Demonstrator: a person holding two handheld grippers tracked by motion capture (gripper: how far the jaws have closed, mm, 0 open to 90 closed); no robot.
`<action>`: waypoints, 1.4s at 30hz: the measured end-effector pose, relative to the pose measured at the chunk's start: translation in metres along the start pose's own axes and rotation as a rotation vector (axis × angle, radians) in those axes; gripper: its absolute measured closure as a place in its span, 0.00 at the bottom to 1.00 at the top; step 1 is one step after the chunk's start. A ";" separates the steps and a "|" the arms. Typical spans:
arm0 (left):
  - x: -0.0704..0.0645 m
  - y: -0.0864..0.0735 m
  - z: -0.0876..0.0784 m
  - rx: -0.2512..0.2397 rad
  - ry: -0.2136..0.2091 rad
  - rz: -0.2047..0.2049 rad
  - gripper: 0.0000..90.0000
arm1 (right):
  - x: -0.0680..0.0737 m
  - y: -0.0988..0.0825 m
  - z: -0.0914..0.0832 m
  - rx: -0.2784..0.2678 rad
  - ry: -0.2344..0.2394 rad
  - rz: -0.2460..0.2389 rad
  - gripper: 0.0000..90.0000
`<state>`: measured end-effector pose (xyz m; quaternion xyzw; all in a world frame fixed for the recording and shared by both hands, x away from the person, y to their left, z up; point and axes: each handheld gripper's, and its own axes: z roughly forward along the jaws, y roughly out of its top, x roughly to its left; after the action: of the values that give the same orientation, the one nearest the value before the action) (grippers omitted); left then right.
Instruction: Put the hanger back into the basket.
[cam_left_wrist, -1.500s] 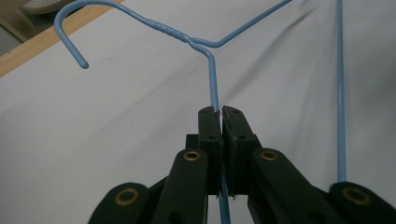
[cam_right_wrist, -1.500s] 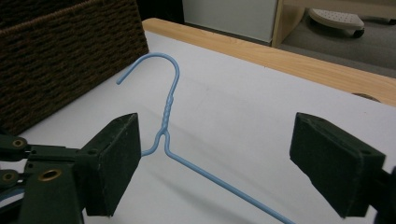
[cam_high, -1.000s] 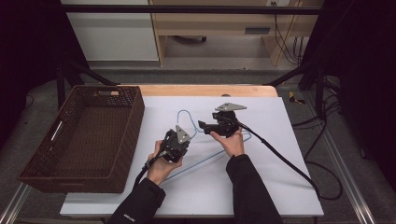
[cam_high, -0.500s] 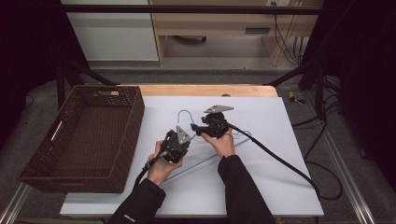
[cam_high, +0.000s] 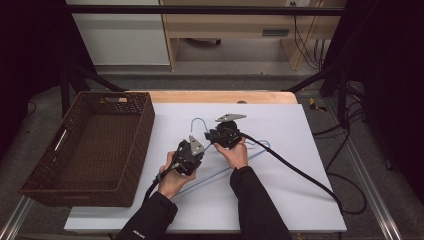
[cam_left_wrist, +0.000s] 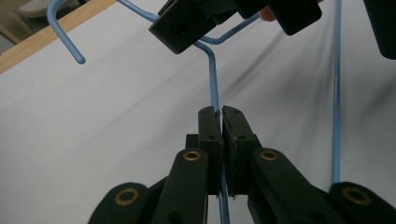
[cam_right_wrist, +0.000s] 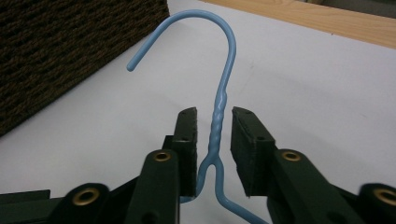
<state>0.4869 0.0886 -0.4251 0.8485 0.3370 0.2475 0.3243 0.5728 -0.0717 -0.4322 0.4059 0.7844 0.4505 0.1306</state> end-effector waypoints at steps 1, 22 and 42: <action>0.000 0.000 0.000 0.001 0.000 0.000 0.97 | 0.000 0.000 0.000 0.000 0.001 0.001 0.83; 0.002 -0.004 0.005 0.011 -0.023 -0.023 0.94 | 0.004 -0.001 -0.003 0.005 -0.002 0.037 0.96; 0.009 0.000 0.022 0.091 -0.116 -0.083 0.94 | 0.008 0.000 -0.009 -0.004 0.012 0.017 0.96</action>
<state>0.5067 0.0867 -0.4374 0.8606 0.3632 0.1688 0.3145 0.5625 -0.0713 -0.4259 0.4095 0.7809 0.4554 0.1231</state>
